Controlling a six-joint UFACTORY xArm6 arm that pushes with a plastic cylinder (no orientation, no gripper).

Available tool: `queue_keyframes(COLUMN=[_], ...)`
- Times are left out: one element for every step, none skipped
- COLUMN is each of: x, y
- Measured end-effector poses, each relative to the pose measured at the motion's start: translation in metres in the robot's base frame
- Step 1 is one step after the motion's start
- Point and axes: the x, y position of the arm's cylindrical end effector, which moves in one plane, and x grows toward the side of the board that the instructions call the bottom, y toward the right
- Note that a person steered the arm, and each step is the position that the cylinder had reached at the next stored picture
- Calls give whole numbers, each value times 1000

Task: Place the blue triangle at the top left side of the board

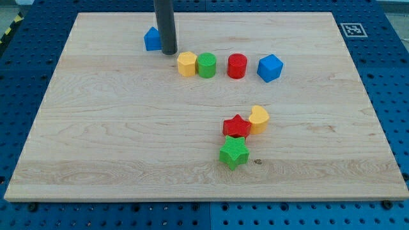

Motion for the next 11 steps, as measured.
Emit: queue_keyframes(x=[-1,-17,-23,-28,-48,-70,-85,-85,-97,-112,-112], y=[-4,-19,-30,-42,-62,-78,-84,-84,-67,-63,-69])
